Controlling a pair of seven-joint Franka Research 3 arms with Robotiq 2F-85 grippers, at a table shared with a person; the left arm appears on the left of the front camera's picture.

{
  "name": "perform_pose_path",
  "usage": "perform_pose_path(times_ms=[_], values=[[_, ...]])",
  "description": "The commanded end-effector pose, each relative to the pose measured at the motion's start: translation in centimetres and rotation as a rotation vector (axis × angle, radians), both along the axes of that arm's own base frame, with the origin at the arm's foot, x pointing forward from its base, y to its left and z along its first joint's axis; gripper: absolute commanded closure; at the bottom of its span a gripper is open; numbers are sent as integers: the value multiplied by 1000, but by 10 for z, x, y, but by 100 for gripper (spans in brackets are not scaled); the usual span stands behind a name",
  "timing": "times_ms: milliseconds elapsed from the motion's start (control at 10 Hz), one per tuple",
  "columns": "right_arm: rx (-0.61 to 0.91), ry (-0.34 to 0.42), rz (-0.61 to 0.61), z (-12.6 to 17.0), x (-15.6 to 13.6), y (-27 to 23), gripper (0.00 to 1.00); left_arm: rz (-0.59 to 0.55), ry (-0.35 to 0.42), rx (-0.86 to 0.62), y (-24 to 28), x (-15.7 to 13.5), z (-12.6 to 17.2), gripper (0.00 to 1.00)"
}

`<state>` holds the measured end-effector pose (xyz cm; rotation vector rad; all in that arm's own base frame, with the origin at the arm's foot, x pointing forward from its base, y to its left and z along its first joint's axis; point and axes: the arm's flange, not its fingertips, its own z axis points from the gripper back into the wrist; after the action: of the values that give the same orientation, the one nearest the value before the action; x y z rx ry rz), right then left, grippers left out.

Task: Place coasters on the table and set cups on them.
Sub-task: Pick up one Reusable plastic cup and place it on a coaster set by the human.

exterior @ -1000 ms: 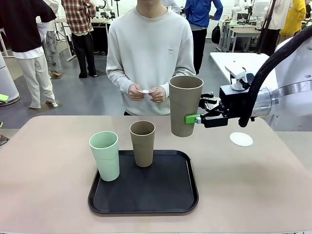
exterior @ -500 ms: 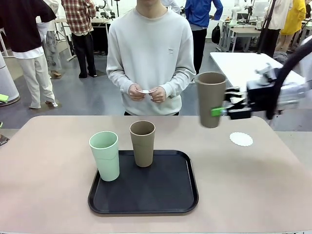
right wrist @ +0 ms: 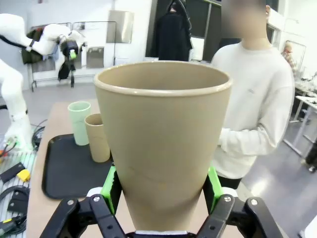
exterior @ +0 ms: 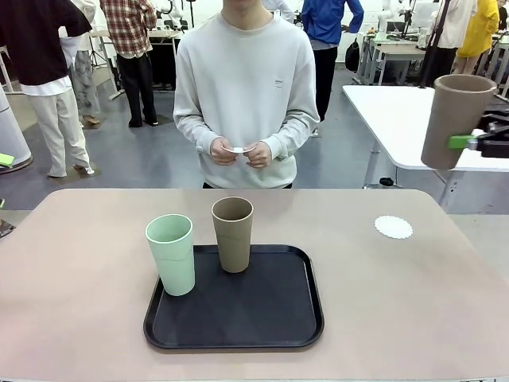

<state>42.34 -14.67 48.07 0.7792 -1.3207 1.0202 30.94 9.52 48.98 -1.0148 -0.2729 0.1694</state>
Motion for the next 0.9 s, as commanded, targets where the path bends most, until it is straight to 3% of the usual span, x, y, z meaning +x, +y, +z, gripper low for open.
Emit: perform_pose_path(times_ms=[0, 200, 300, 700, 800], values=[[88, 10, -34, -7, 7, -10, 18, -6, -19, -15, 1, -2, -2, 0], [123, 45, -96, -12, 10, -16, 18, -6, -19, -15, 1, -2, -2, 0], [58, 9, -50, -11, 0, -19, 18, -6, -19, -15, 1, -2, -2, 0], [70, 18, -61, -15, 3, -21, 18, -6, -19, -15, 1, -2, -2, 0], [44, -9, -11, -20, 7, 0, 18, -6, -19, -15, 1, -2, -2, 0]])
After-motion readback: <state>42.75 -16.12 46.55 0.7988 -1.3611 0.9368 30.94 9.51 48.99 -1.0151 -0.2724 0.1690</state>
